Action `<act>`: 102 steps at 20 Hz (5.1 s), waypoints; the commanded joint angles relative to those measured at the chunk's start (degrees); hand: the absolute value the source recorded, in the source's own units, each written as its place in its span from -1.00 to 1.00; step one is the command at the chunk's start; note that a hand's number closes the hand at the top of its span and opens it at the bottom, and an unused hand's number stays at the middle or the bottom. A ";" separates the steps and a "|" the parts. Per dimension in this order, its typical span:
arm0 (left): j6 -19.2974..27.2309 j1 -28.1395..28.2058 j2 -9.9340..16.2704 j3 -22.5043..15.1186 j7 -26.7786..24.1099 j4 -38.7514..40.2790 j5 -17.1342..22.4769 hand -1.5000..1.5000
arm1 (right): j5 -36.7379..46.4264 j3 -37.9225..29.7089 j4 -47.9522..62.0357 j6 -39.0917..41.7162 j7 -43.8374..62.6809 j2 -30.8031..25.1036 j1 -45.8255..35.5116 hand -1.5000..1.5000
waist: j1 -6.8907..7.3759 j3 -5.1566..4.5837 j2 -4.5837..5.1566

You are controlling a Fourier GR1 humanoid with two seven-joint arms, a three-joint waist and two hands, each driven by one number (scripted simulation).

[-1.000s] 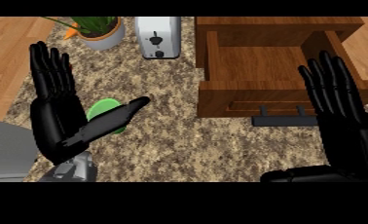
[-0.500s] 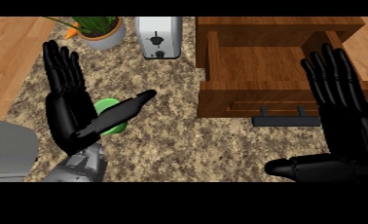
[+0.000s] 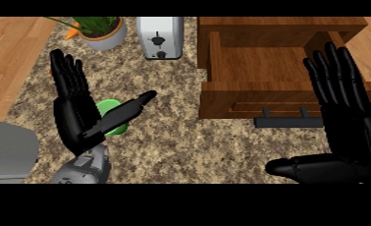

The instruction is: Pick up the cup, place it into the drawer and close the drawer

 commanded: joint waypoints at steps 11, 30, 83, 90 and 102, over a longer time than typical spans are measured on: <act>-0.04 7.65 -0.06 2.97 -4.85 3.41 5.12 -1.00 | -1.84 -2.38 -0.30 1.16 1.37 -1.20 -1.48 -1.00 | 0.07 0.00 0.00; -10.03 10.21 -0.06 10.07 -28.81 24.44 22.22 -1.00 | 0.51 0.80 0.65 1.88 -0.66 0.79 0.54 -1.00 | 0.04 -0.01 0.01; -43.41 -11.57 3.00 22.95 -58.22 72.26 36.85 1.00 | -1.53 -0.20 -4.15 3.26 4.32 -0.01 1.80 -1.00 | -0.34 -0.04 0.07; -38.23 -11.16 1.73 23.60 -66.52 71.83 34.38 1.00 | -1.64 -1.42 -2.81 3.27 2.67 -0.07 1.35 -1.00 | -0.19 -0.01 0.05; -56.59 -9.86 9.50 15.79 -59.67 65.97 28.80 1.00 | -3.91 -3.58 -2.89 3.81 4.58 -1.41 0.87 -1.00 | -0.24 -0.02 0.03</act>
